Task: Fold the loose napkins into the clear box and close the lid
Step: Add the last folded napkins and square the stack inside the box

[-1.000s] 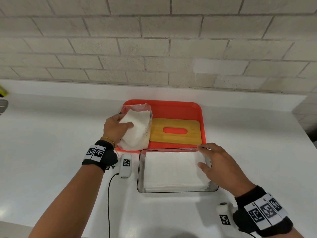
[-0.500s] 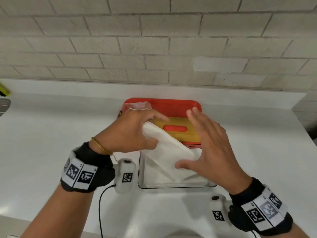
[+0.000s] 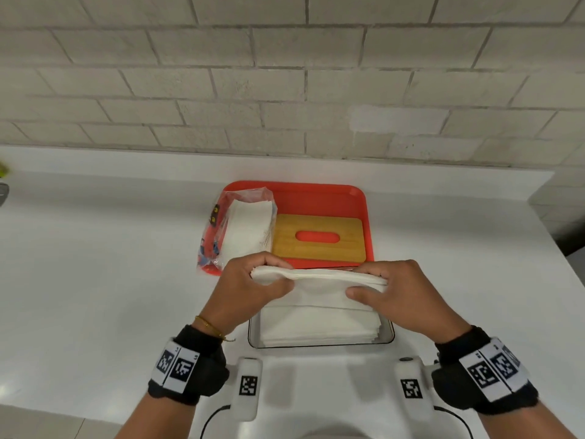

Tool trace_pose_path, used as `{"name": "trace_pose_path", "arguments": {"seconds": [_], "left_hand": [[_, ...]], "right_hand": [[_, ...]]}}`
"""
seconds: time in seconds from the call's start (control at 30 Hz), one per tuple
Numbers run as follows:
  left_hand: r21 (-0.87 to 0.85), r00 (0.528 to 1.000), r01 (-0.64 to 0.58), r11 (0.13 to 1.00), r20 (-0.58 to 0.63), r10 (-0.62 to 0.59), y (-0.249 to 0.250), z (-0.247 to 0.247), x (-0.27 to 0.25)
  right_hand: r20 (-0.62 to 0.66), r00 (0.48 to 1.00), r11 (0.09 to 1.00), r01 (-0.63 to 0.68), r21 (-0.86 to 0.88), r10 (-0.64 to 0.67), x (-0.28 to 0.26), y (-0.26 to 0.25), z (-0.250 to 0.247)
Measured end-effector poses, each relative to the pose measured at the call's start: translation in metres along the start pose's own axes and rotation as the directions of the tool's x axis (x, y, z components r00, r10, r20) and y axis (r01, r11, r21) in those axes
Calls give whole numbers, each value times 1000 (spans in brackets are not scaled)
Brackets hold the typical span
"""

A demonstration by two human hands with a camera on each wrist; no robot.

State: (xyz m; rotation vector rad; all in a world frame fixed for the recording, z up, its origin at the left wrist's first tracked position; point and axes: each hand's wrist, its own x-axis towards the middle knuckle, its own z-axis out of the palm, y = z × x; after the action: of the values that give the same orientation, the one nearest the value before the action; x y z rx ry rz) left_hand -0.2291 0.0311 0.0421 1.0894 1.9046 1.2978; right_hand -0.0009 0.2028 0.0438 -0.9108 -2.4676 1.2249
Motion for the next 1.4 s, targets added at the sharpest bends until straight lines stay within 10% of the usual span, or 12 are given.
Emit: {"name": "trace_pose_path", "arguments": {"seconds": [0.2,0.6,1.4], "left_hand": [[237,999,-17,971,33,10,-31,4,-3],[125,995,87,988,-57,-80,-24,1,7],[383,979,199,902,-115,-167,-30,22,-1]], "right_hand": [[42,996,997,-79,-26,80,1,24,12],[79,987,946,-156,286,139,3,17,-2],[45,970,892,-202,-405,240,10,9,19]]}}
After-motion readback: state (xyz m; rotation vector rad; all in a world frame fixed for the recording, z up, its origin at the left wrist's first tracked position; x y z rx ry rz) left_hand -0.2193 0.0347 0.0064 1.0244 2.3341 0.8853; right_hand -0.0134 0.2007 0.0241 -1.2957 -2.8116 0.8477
